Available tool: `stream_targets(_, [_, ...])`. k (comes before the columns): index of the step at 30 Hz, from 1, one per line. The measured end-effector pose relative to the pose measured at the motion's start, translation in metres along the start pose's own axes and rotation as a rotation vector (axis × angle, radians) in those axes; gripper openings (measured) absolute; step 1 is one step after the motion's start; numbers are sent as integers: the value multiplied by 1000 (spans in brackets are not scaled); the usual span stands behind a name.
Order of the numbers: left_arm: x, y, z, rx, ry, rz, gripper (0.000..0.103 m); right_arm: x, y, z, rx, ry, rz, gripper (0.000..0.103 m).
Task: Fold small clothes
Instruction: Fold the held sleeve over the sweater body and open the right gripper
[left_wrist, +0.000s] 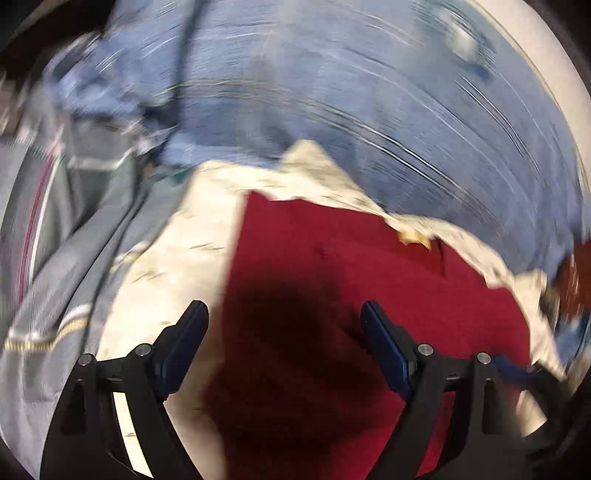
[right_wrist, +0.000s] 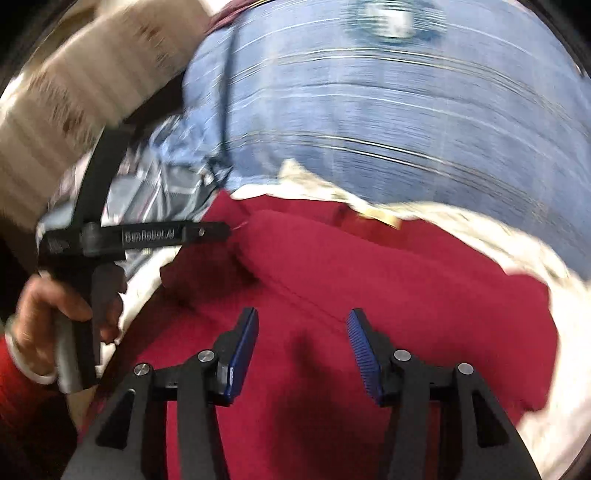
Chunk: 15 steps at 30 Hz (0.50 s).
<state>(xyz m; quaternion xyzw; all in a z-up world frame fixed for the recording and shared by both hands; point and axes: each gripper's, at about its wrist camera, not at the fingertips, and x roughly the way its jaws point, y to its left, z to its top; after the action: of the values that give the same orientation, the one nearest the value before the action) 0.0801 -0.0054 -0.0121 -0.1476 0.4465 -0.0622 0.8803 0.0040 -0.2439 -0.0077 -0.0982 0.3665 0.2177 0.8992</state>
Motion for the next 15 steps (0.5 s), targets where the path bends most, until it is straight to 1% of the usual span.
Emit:
stream_targets(2, [0,18,5,-67,9,23,85,28,20,9,-95,25,-24,48])
stream_targets(4, [0,26,9,-83,12,27,85,57,31,14,-153,55,-79,45])
stream_targets(5, [-1,27,10,-87,12,19,85,70,31,16,-151,73,-113,33])
stream_targets(6, [-4,27,10,-90,10,6,85,77,26,18,-124,74,-111,28])
stream_targets(7, [-7,27,11,-92,4,-8,85,77,23,20,-104,71,-103,14])
stream_targets(8, [-12,28,12,-91,-7,-21,85,75,18,23,-79,68,-96,7])
stream_targets(11, [-24,30,16,-111,-47,-61,85,45,0,28,54,14,-1,7])
stream_targets(13, [-31,32,18,-128,-68,-99,85,25,3,25,79,-24,43,7])
stream_targets(15, [-35,30,17,-132,-84,-130,85,20,20,20,61,-21,90,7])
